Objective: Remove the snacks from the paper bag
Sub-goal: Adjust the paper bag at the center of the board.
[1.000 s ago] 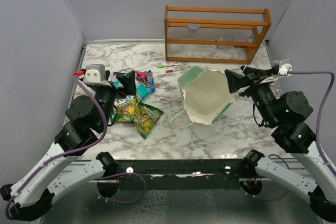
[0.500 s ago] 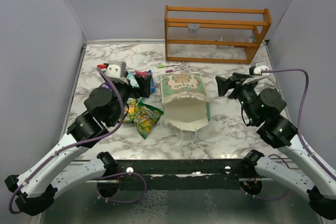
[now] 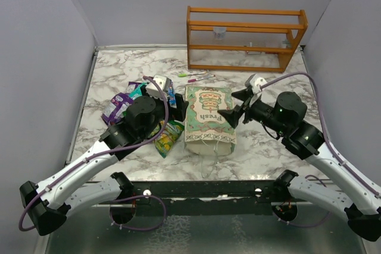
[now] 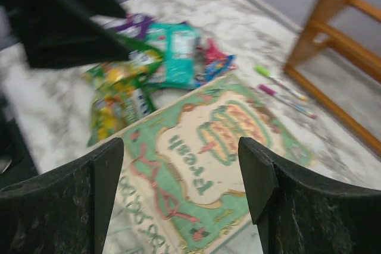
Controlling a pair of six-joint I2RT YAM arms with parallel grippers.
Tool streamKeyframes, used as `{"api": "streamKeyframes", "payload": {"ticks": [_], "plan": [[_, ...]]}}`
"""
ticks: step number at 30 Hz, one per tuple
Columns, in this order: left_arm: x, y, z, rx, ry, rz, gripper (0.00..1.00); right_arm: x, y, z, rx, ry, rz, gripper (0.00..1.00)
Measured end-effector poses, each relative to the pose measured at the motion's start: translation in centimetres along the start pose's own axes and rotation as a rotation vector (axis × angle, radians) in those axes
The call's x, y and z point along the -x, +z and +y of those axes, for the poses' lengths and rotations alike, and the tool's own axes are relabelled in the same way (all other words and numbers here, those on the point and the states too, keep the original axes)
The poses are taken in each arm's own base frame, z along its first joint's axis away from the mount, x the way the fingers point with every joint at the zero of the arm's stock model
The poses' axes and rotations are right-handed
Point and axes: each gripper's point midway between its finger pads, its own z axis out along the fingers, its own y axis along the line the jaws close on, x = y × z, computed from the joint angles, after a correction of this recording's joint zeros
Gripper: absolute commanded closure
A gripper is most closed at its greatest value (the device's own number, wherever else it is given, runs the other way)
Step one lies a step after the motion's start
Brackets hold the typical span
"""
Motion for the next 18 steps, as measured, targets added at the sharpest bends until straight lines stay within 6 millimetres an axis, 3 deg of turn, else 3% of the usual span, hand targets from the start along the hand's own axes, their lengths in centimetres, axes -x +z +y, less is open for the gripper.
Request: {"api": "streamKeyframes", "payload": {"ticks": [4,7,11,15,18], "plan": [[0.2,-0.1,0.2,0.007,0.008,-0.008,0.04,-2.4,-0.9,5.9,0.365,-0.081,0.036,0.21],[0.2,-0.1,0.3,0.012,0.018,-0.009,0.04,-5.9,-2.6,8.9,0.561,-0.131,0.054,0.20],[0.3,-0.1,0.4,0.015,0.027,-0.013,0.04,-10.9,-4.7,11.3,0.736,-0.251,0.103,0.22],[0.6,-0.4,0.4,0.012,0.027,-0.023,0.04,-12.4,-6.2,12.9,0.861,-0.415,0.061,0.29],[1.0,-0.7,0.5,0.012,0.025,-0.036,0.04,-13.1,-6.2,13.5,0.902,-0.489,0.042,0.35]]}}
